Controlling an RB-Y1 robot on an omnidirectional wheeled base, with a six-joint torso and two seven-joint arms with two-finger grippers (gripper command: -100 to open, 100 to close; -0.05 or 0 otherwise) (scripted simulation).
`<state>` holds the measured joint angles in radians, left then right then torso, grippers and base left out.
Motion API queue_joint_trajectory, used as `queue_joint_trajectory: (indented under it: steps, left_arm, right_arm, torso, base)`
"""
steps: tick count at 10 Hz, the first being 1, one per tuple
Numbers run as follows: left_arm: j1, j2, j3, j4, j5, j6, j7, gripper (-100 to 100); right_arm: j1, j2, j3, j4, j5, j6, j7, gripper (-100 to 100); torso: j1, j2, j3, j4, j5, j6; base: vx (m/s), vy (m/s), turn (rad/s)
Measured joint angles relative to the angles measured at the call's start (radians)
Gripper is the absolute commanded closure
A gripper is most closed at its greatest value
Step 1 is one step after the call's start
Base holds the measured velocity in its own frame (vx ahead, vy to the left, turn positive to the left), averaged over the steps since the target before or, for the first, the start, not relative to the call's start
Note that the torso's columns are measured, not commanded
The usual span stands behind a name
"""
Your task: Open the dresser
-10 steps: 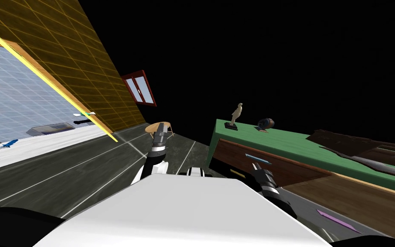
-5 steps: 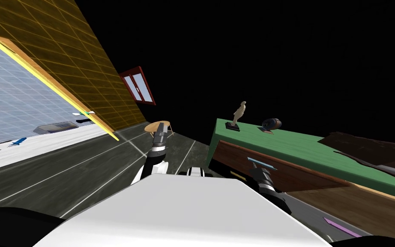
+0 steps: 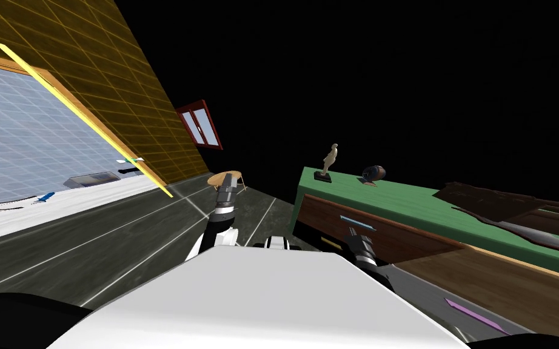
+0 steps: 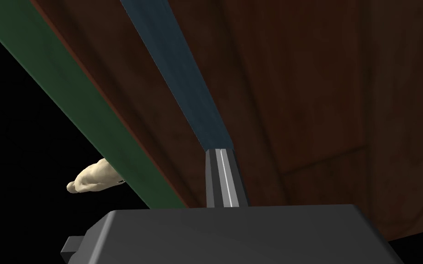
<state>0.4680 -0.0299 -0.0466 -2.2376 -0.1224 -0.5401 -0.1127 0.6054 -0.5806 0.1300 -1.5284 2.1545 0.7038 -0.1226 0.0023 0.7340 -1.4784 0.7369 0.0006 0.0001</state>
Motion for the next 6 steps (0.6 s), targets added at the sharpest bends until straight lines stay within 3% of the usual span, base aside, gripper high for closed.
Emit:
queue_joint_trajectory:
  steps: [6]
  left_arm:
    - [0.000, 0.000, 0.000, 0.000, 0.000, 0.000, 0.000, 0]
  right_arm:
    - [-0.035, 0.115, 0.023, -0.045, -0.037, -0.025, 0.153, 100]
  torso:
    - [-0.006, 0.006, 0.004, 0.002, -0.002, 0.000]
  base:
    - [-0.058, -0.053, 0.021]
